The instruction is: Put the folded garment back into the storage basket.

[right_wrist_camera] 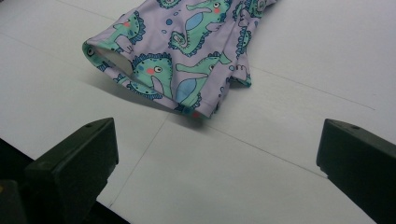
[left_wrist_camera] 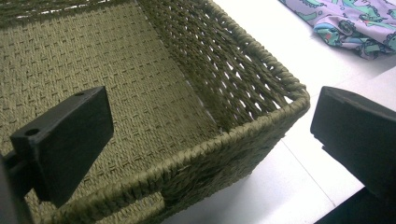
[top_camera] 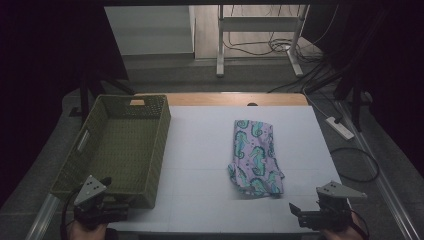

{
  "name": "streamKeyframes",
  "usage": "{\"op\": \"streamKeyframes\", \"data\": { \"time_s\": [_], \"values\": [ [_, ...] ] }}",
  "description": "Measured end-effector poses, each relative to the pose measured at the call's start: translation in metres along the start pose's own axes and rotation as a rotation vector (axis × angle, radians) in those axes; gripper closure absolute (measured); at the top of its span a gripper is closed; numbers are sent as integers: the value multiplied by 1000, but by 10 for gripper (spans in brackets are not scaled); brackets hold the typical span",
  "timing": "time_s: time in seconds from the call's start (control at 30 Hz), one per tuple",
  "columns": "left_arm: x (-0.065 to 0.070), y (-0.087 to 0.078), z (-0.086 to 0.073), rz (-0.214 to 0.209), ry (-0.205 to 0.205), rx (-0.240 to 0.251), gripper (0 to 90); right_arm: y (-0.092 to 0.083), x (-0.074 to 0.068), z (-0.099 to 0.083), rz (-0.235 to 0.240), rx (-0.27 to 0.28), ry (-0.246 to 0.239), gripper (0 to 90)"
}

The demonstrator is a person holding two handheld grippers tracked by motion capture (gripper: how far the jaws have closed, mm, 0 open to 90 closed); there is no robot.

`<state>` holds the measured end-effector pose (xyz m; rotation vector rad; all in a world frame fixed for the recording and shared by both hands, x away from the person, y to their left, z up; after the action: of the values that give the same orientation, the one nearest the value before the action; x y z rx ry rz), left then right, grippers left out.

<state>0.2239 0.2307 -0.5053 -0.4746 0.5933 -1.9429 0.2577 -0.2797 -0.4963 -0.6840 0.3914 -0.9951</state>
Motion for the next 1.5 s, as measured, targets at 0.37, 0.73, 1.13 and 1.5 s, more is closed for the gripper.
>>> {"op": "streamKeyframes", "data": {
  "time_s": [0.37,0.73,1.13,1.5],
  "values": [
    [-1,-1,0,1,-4,5,0,-1,0,2,2,12,-3,0],
    [-1,-1,0,-2,-5,1,0,-1,-1,2,5,9,-6,0],
    [1,1,3,-18,-1,8,0,-3,-2,4,22,40,-2,0],
    [0,2,7,-42,-21,14,0,-2,-2,11,34,57,-19,0]
  ]
}}
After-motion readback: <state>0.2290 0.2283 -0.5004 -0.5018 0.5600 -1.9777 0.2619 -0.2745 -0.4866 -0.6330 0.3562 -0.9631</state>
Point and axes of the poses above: each handheld gripper's, and its own axes: y roughly forward along the jaws, z roughly out of its top, x roughly to its right, the point moved 8 cm from there along y, roughly forward along the jaws
